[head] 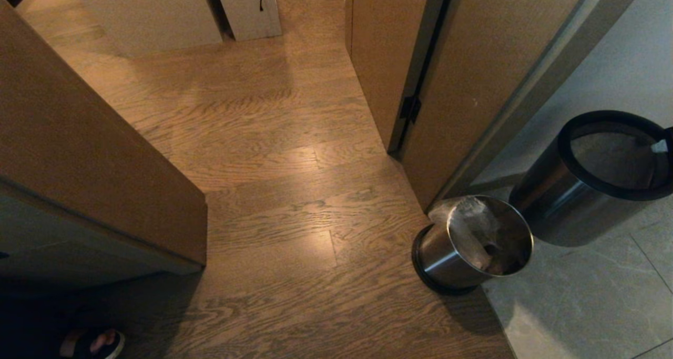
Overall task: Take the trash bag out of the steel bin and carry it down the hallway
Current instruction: Place the outer trash can on the ground
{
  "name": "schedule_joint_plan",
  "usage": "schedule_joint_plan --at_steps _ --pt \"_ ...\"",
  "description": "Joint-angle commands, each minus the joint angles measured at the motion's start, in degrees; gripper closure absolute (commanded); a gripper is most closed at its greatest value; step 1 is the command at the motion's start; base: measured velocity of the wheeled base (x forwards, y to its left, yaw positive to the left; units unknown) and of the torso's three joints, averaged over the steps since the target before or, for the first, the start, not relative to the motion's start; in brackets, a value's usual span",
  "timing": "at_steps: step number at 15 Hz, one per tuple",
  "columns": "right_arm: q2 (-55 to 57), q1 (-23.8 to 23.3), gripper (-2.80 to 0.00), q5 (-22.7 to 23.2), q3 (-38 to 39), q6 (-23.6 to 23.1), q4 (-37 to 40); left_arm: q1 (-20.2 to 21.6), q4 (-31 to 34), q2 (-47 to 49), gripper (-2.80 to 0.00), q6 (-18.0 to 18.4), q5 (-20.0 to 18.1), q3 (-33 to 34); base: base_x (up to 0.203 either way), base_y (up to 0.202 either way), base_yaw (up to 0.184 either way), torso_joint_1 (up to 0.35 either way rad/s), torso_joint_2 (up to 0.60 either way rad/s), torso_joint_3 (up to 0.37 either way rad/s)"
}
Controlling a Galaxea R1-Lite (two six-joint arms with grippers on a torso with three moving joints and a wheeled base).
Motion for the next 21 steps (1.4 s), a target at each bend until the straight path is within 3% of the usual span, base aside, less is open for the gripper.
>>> schedule_joint_plan --at_steps 1,7,11,15,21 --pt "5.7 0.1 0.00 0.1 0.0 -0.1 -1.5 0.0 0.0 -0.1 0.00 0.0 0.0 0.0 0.000 0.000 0.000 0.000 0.00 0.000" --pt "16.0 0.0 0.00 0.0 -0.1 0.0 -11.0 0.0 0.0 0.0 0.00 0.0 0.0 0.0 0.000 0.000 0.000 0.000 0.00 0.000" --pt "21.3 0.9 0.00 0.1 -0.2 6.0 -16.9 0.0 0.0 -0.1 0.00 0.0 0.0 0.0 0.000 0.000 0.000 0.000 0.00 0.000" --pt "23.3 3.9 0.00 0.2 -0.2 9.6 -19.0 0.0 0.0 0.0 0.00 0.0 0.0 0.0 0.000 0.000 0.000 0.000 0.00 0.000" --pt "24.5 5.0 0.00 0.7 -0.2 9.8 -22.7 0.0 0.0 0.0 0.00 0.0 0.0 0.0 0.000 0.000 0.000 0.000 0.00 0.000"
